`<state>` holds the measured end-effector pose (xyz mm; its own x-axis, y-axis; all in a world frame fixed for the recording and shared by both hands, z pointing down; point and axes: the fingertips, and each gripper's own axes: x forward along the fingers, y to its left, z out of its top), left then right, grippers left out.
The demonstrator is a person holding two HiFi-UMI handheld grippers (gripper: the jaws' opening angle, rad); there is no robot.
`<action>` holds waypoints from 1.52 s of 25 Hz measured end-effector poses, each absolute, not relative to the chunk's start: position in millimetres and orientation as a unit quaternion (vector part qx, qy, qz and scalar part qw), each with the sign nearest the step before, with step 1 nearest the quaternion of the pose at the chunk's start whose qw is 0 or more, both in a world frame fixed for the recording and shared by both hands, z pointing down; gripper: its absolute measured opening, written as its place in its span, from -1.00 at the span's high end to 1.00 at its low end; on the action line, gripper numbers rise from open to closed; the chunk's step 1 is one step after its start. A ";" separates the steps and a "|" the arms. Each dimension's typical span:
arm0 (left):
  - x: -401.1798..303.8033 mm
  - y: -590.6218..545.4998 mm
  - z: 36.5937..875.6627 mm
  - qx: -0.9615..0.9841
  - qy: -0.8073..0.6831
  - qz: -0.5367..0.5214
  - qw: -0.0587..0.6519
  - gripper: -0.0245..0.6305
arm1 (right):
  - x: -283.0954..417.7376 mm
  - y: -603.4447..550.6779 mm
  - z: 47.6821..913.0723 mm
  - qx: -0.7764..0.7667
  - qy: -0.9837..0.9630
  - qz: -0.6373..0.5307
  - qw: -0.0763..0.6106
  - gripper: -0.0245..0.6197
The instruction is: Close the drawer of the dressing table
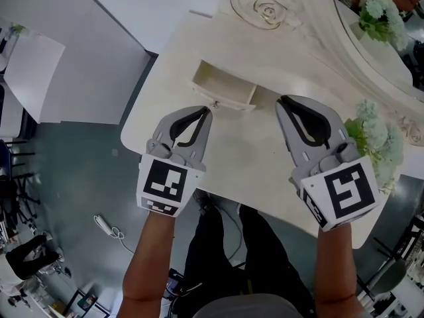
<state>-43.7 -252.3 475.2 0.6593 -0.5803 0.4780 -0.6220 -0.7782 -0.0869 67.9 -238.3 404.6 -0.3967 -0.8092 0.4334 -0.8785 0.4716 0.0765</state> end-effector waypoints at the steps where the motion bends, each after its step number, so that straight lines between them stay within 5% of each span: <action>1: -43.1 -252.5 478.8 0.910 -0.329 0.249 0.045 0.89 | 67.9 -238.5 407.0 0.508 -0.831 0.083 0.212 0.85; 14: -29.1 -261.4 512.2 0.909 -0.315 0.267 0.060 0.71 | 68.5 -246.0 426.7 0.508 -0.831 0.094 0.209 0.84; 38: -22.5 -279.9 539.6 0.904 -0.322 0.273 0.069 0.73 | 71.2 -267.1 443.2 0.509 -0.830 0.100 0.206 0.84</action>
<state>-22.5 -279.9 539.6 0.6441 -0.5445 0.5372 -0.6194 -0.7834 -0.0514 71.2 -267.1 443.2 -0.3968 -0.8032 0.4443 -0.8858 0.4619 0.0439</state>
